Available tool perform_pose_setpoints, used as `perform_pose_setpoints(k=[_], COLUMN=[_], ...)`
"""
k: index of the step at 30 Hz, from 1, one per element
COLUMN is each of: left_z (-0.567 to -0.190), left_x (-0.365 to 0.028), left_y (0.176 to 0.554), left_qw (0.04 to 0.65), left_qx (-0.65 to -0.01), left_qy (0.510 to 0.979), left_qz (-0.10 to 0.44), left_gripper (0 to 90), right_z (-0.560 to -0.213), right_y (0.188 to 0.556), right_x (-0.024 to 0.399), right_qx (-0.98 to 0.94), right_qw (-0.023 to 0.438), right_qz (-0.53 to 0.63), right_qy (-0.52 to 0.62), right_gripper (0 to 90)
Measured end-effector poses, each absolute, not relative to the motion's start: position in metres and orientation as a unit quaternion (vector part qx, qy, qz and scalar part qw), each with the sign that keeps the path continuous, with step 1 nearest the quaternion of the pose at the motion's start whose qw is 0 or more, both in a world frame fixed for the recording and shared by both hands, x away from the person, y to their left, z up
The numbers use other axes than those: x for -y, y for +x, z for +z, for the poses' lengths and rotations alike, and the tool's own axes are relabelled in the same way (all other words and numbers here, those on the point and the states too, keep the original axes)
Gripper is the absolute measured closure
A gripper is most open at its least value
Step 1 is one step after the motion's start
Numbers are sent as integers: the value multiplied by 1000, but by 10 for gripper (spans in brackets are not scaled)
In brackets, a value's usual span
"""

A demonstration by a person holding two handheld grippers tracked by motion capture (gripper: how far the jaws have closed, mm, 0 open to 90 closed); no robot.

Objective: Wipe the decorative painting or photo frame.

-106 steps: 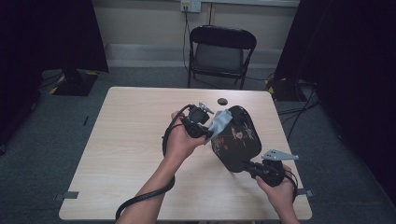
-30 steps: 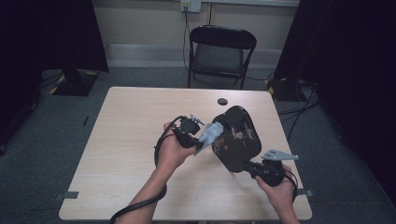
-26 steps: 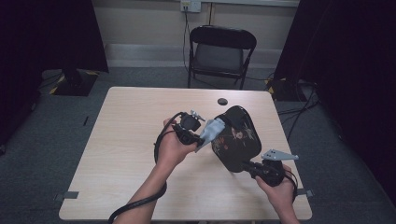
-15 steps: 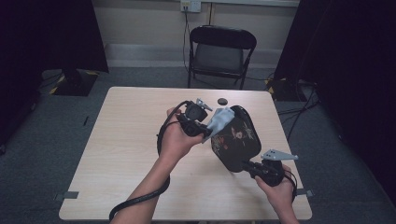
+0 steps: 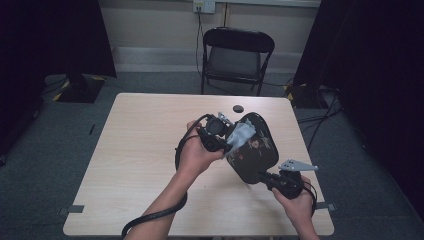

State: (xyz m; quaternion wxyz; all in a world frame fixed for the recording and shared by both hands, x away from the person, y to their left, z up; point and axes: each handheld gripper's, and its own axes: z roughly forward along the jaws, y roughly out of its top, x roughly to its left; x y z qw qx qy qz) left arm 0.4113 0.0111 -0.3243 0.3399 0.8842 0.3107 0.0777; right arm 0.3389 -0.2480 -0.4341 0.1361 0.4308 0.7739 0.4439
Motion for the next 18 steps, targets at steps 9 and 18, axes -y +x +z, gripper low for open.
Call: perform_pose_setpoints(k=[9, 18], left_z=[-368, -404], left_x=[-7, -8], left_y=[411, 412], left_qw=[321, 294], left_qx=[-319, -332], left_qy=[890, 895], left_qz=[53, 41], left_gripper=[785, 784], right_z=[-434, -434], right_y=[339, 339], right_x=[248, 248], right_qx=[-774, -774], right_qw=[135, 135], right_qz=[443, 444], right_qy=[431, 431], right_gripper=[793, 793])
